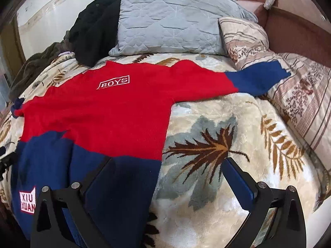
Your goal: Fold small clothes
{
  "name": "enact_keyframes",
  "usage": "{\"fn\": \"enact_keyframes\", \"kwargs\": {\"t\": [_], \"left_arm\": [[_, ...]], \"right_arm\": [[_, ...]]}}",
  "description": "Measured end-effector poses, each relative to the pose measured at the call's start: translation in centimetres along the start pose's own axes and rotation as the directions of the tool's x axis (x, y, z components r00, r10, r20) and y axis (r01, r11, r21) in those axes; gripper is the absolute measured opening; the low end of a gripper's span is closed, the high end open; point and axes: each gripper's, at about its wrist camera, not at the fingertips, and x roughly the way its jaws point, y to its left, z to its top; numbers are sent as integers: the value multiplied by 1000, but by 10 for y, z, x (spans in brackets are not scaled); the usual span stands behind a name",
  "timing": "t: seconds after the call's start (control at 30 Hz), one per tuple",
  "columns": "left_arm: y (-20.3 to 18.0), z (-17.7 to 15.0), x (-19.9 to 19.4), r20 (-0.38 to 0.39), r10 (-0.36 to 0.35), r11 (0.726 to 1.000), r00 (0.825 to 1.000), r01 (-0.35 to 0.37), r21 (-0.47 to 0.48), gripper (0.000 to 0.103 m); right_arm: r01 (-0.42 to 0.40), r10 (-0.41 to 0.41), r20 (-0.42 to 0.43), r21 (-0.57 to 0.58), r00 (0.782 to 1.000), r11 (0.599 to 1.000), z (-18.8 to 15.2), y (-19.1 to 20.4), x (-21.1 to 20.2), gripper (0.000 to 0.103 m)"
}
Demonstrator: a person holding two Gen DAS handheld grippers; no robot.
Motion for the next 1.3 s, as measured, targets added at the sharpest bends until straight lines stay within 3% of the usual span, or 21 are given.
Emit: {"fn": "enact_keyframes", "kwargs": {"t": [0.8,1.3], "left_arm": [[9,-2,5,-18,-1,1000,1000,1,-13,103],[27,-4,11,-55,-27,996,998,22,-85,103]], "right_arm": [[10,-10,14,21,1000,1000,-3,-8,-4,103],[28,-28,2,50,1000,998,-3,-17,-2,102]]}}
